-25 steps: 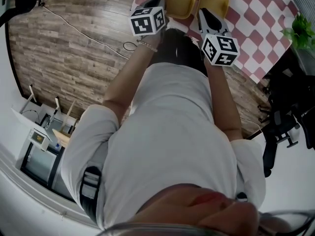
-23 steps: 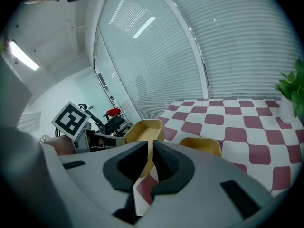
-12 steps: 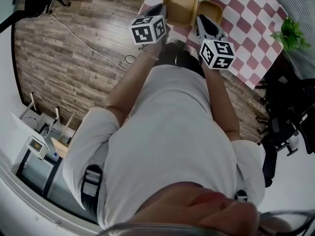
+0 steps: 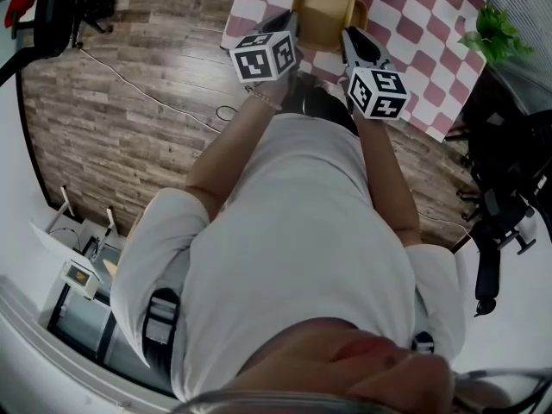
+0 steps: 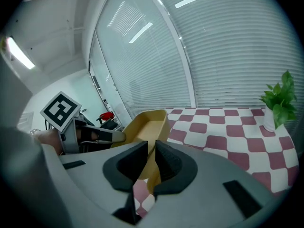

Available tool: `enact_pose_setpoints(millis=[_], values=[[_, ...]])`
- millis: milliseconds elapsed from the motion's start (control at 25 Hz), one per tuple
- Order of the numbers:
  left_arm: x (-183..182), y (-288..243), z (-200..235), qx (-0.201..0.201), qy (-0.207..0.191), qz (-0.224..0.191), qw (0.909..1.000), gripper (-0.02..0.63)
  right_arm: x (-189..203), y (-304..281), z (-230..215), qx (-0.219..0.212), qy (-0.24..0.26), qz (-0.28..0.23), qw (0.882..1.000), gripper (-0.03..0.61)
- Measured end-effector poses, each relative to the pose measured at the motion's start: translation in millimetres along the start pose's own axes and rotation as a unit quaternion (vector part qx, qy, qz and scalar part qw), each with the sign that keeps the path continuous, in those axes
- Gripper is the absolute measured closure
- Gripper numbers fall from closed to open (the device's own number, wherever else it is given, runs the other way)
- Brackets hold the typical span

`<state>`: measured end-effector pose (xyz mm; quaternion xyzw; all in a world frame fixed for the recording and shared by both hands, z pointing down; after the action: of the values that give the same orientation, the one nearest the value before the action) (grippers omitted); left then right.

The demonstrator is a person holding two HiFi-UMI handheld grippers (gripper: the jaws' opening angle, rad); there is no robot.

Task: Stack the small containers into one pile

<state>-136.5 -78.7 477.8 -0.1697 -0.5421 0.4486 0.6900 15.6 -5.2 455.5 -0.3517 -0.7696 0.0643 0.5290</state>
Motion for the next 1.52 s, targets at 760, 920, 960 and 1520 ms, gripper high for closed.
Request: enact_pose_setpoints(millis=[760,920,960,1520], values=[[31.6,-32.3,-51.8,0.028,-0.031,0.038,0.9984,0.572,18.8,29.4,-56.3,0.045,-0.037,0.014,0.998,0.537],[47.5,-44.5,-47.4,0.019,-0.029,0.059,0.9976,0.572,32.5,21.2,-67.0,0.042,-0.051,0.037,0.997,0.537],[50.9,-47.3,-46.1,0.016,-0.029,0.064,0.9974,0.572,36.4,19.2,-69.1,0.042,-0.054,0.043,0.997,0.537],[79.5,-80.0,-33.0,-0.013,-0.038,0.102,0.9940,0.572,70.0,-4.8,-93.4,0.033,-0.083,0.091,0.992,0.537]])
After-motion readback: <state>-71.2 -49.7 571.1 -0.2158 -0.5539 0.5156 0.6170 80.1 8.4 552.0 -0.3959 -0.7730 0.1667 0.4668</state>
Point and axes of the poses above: the fingertips, and each gripper's own axes: y backward along the fingers, z to its left, x out of its underside, the point moved 6 cm from there along y, backward along the fingers, and after that the axes turned 11 degrees about -x, right-handed, at the moved point
